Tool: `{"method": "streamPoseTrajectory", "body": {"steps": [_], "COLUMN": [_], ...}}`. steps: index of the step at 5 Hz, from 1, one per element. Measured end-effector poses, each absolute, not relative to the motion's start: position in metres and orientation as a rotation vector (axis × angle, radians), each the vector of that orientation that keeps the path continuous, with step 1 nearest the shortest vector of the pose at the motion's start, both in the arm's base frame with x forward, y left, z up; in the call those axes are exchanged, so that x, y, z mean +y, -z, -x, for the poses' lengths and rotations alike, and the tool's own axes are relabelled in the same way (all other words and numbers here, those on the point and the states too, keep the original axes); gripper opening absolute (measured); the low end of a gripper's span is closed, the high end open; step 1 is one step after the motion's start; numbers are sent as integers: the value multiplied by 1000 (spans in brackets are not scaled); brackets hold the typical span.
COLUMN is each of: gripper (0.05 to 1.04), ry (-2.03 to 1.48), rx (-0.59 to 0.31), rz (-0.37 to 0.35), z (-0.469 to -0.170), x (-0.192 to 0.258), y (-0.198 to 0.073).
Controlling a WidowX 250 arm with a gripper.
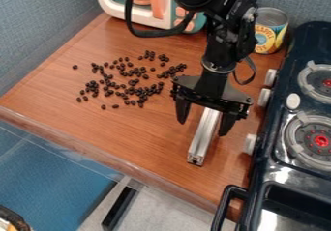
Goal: Sweep into pile
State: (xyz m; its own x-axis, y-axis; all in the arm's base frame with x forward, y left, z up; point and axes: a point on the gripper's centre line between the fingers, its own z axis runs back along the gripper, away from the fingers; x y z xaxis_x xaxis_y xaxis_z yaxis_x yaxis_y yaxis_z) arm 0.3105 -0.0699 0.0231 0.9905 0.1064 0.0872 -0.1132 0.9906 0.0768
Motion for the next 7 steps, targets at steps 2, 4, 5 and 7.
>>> {"method": "streamPoseTrajectory", "body": {"steps": [2,4,5,7], "gripper": [396,371,371,371], "ry": [-128,-128,-156,-318], "rx": [-76,-100,-126,-196], "rz": [-67,17,54,97], "z": [-302,-304,-309,-307], "x": [-70,-75,-58,6], "y": [-14,-42,-63,-95]}}
